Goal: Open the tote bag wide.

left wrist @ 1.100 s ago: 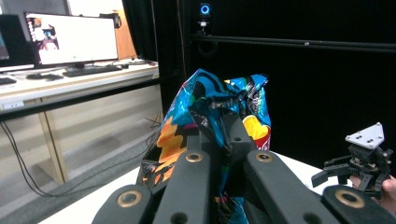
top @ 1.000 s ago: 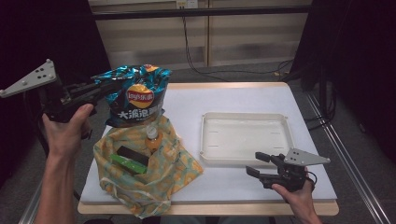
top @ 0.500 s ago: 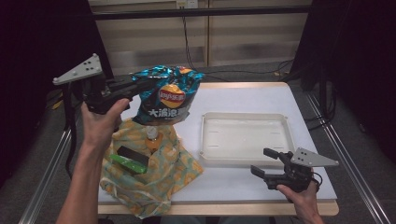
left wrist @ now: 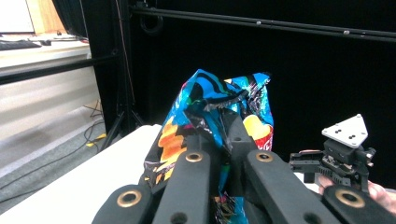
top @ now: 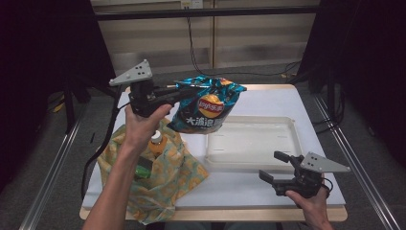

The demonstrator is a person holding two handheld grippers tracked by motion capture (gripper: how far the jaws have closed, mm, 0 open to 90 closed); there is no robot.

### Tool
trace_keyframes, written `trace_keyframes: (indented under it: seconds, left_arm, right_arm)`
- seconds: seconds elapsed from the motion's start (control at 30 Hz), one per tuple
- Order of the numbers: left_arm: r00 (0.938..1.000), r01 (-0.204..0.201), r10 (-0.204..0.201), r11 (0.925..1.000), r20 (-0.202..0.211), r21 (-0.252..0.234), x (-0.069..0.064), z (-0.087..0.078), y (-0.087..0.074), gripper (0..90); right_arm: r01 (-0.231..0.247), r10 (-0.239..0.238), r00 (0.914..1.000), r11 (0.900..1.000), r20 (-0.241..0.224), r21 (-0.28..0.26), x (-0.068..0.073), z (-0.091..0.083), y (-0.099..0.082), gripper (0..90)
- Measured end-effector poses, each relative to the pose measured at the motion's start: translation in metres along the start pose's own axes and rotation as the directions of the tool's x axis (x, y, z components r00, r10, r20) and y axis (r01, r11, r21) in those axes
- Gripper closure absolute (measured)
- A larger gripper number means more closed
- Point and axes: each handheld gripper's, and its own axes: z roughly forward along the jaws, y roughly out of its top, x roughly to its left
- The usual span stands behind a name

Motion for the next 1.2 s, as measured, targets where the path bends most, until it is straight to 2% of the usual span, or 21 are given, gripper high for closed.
trace_keyframes:
  seconds: [0.13,0.2,0.23,0.37,0.43,0.97,1.2]
  left_arm:
    - [0.9993,0.012,-0.012,0.9999,0.034,0.005,-0.003,0.023,-0.006,89.6]
    - [0.9993,0.012,-0.012,0.9999,0.037,0.01,-0.003,0.026,-0.006,89.6]
    - [0.9985,0.016,-0.016,0.9998,0.053,0.01,-0.003,0.035,-0.007,89.6]
    - [0.9984,0.006,-0.008,0.9997,0.057,0.024,-0.002,0.048,-0.011,89.6]
    - [0.9983,0.017,-0.019,0.9992,0.055,0.035,0.002,0.056,-0.015,89.5]
    - [0.998,0.056,-0.058,0.9952,0.025,0.08,0.018,0.077,-0.038,89.5]
    - [0.9942,0.089,-0.093,0.9935,0.054,0.071,0.017,0.088,-0.047,89.5]
  right_arm:
    - [0.001,-0.001,1.0,1.0,-0.004,0.005,0.0,0.001,0.0,12.6]
    - [0.002,-0.002,1.0,1.0,-0.005,0.004,0.001,0.001,0.0,12.6]
    - [0.003,-0.003,1.0,1.0,-0.008,0.003,0.001,0.001,0.0,12.6]
    - [0.003,-0.003,1.0,1.0,-0.001,0.004,0.001,0.0,0.0,12.7]
    - [0.004,-0.003,1.0,1.0,-0.003,0.003,0.001,-0.001,0.0,13.0]
    - [0.007,-0.007,0.9999,0.9999,-0.011,0.016,0.001,0.0,-0.001,13.7]
    - [0.006,-0.006,0.9999,0.9998,-0.013,0.019,0.001,0.001,-0.001,14.2]
